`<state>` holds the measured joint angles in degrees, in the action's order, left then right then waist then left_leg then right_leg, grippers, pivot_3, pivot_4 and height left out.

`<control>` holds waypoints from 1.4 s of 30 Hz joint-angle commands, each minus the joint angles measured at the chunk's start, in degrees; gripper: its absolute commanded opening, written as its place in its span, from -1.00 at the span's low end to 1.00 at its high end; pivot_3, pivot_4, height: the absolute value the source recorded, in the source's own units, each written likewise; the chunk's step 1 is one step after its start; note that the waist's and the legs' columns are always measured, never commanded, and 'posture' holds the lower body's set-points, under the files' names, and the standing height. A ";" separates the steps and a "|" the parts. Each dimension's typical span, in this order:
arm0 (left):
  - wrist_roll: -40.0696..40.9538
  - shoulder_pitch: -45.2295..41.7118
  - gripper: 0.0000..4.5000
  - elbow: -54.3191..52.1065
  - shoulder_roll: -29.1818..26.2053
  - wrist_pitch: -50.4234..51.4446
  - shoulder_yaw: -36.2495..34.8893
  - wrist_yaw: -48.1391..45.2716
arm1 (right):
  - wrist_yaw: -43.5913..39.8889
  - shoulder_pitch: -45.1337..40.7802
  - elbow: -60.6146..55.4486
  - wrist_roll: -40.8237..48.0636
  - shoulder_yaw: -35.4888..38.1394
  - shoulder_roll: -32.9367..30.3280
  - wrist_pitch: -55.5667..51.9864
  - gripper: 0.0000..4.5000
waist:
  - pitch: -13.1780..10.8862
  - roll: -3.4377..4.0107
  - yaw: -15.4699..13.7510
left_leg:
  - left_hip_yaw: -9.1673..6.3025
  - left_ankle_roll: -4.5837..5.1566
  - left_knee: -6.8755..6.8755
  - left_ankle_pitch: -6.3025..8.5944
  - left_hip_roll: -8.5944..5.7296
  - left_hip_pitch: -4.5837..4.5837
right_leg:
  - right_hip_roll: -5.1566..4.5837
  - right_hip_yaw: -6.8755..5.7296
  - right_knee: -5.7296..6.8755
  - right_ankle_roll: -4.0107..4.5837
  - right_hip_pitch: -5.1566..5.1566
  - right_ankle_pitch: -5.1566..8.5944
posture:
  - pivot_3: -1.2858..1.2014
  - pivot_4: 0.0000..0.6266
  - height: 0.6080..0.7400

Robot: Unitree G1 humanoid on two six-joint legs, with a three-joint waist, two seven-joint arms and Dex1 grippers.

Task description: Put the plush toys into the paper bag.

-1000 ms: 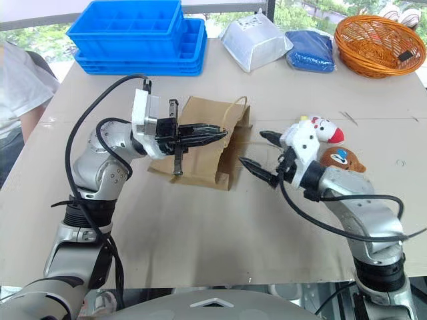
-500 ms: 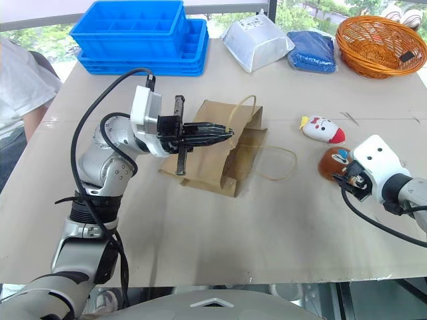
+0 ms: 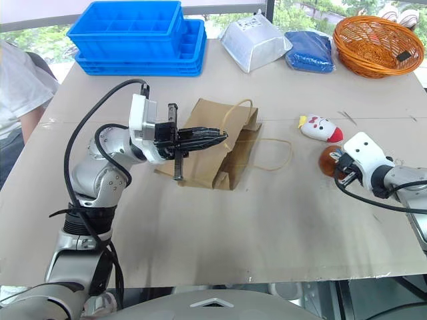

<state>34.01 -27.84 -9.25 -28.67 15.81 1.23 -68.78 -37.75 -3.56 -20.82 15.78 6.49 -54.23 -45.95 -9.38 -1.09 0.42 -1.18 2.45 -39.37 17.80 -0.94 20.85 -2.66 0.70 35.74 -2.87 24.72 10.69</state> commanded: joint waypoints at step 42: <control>1.70 2.63 -1.00 -7.05 -0.16 1.35 -1.92 3.86 | -18.68 -34.15 18.77 -5.70 -26.82 29.61 33.61 0.35 | -0.09 0.11 0.22 | -0.31 -0.31 -0.06 -0.15 -0.14 0.96 | -0.29 -0.43 0.16 0.03 0.90 -0.05 | 0.03 -0.52 1.00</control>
<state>34.06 -25.25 -13.95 -28.22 17.23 0.10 -64.75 -55.97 -37.84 1.57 8.99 -23.24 -23.79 -12.25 -9.48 -0.97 0.64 -1.49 2.13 -39.43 17.64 -1.09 21.84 -2.97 0.25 35.90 -2.84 25.65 10.63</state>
